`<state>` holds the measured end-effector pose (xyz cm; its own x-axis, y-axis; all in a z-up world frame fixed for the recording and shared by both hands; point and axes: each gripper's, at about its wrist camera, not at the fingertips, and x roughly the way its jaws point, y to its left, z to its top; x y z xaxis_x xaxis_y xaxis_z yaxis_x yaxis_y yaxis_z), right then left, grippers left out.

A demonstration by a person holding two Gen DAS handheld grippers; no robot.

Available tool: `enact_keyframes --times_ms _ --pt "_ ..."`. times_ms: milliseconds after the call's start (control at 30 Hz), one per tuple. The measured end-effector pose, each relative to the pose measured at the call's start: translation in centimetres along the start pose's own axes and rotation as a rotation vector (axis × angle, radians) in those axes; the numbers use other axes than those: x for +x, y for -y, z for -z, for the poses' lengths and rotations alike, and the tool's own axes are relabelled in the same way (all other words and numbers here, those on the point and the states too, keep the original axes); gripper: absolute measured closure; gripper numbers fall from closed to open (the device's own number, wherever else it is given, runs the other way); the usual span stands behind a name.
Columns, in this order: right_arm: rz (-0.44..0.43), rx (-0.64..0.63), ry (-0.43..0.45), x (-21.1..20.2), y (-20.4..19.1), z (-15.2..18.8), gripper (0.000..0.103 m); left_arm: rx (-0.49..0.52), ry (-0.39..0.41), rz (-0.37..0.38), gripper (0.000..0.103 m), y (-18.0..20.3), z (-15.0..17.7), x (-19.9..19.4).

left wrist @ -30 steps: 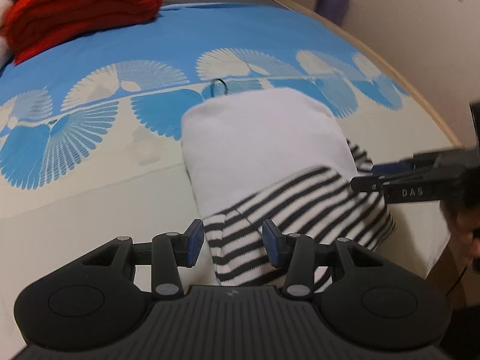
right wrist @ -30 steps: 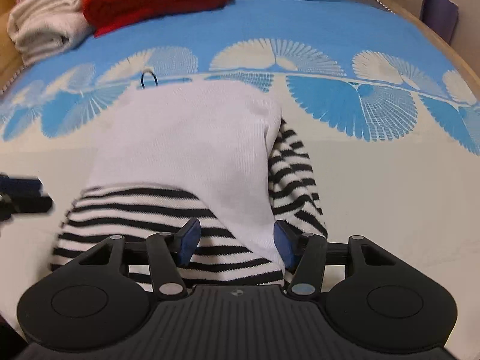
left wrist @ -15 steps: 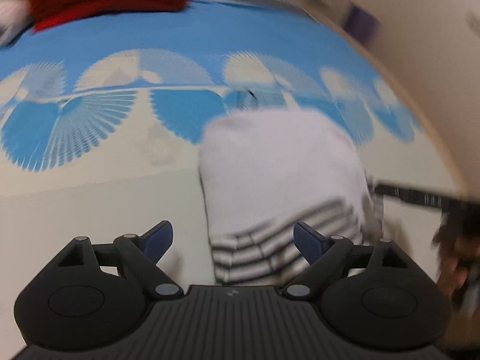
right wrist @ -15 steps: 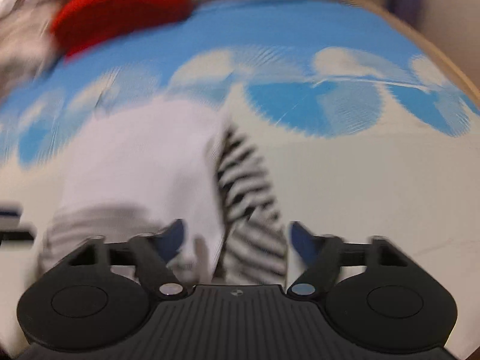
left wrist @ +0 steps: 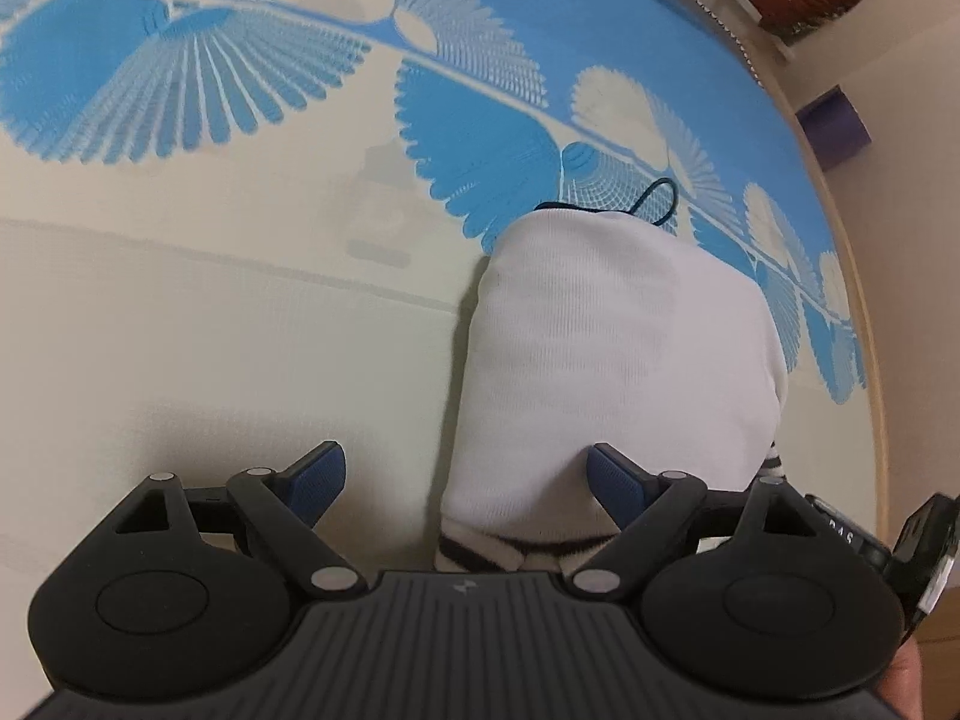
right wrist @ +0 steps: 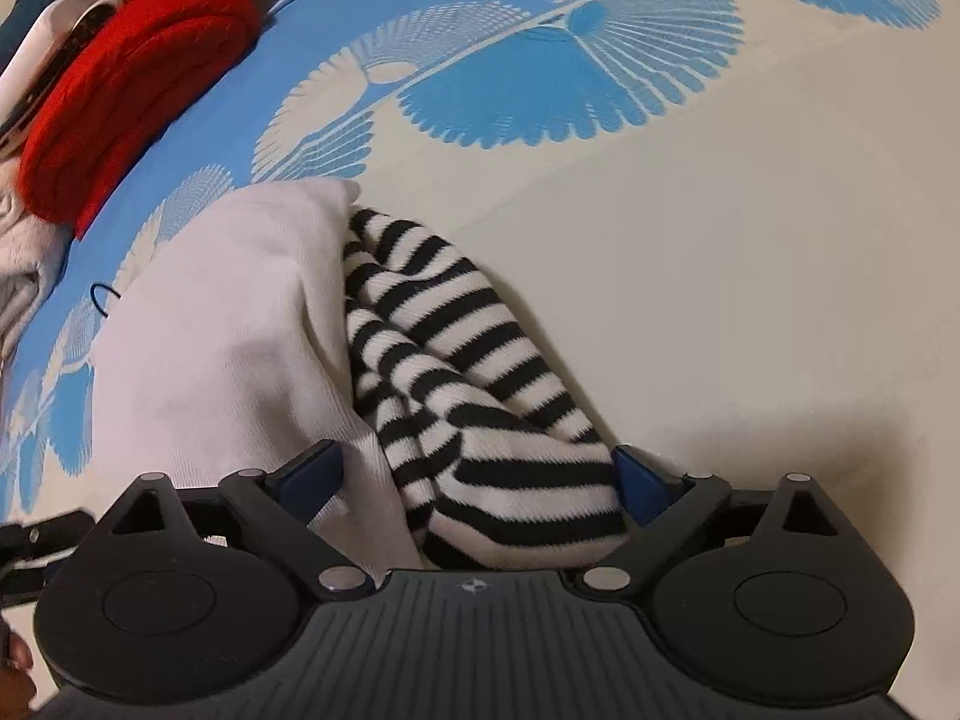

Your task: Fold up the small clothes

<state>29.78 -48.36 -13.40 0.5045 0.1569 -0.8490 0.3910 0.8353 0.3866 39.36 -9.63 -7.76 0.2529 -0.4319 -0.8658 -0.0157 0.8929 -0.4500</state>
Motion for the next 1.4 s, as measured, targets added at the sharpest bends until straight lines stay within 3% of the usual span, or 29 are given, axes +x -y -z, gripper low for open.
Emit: enact_keyframes --times_ms 300,400,467,533,567,667,700,767,900,1033,1167,1400 --pt "-0.006 -0.013 0.015 0.5 -0.4 -1.1 0.014 -0.110 -0.052 0.122 0.012 -0.5 -1.0 3.8" --pt "-0.007 -0.023 0.030 0.8 -0.9 -1.0 0.027 -0.155 -0.054 0.165 0.012 -0.4 -0.7 4.2" --pt "-0.029 -0.011 0.035 1.0 -1.3 -1.0 0.050 -0.156 -0.063 0.191 0.013 0.0 -0.3 4.4" --pt "-0.052 0.009 0.030 1.1 -1.8 -1.0 0.061 -0.099 -0.049 0.162 0.016 1.0 -0.1 4.4" --pt "-0.048 0.005 0.034 1.2 -2.1 -0.9 0.065 -0.068 -0.045 0.150 0.023 1.4 -0.2 4.3" --pt "-0.019 -0.024 0.051 1.1 -3.1 -0.9 0.072 -0.036 -0.014 0.138 0.060 1.7 -0.7 3.1" --pt "-0.013 -0.019 0.058 1.1 -3.4 -1.0 0.073 -0.022 0.003 0.146 0.067 1.9 -0.9 2.3" --pt "-0.007 -0.004 0.070 1.2 -3.8 -1.1 0.076 0.024 0.058 0.148 0.069 2.3 -1.4 0.6" --pt "-0.042 -0.002 0.077 2.0 -5.8 -1.5 0.080 0.110 0.163 0.056 0.069 2.1 -2.6 -2.0" --pt "-0.095 -0.025 0.076 3.1 -8.8 -1.7 0.084 0.061 0.209 0.030 0.069 -0.6 -4.6 -3.8" --pt "-0.137 -0.031 0.076 4.1 -11.6 -2.0 0.085 0.087 0.253 -0.003 0.069 -1.6 -6.0 -5.3" --pt "-0.158 -0.085 0.137 4.5 -15.3 -3.0 0.086 0.044 0.294 0.000 0.069 -4.0 -7.9 -6.3"
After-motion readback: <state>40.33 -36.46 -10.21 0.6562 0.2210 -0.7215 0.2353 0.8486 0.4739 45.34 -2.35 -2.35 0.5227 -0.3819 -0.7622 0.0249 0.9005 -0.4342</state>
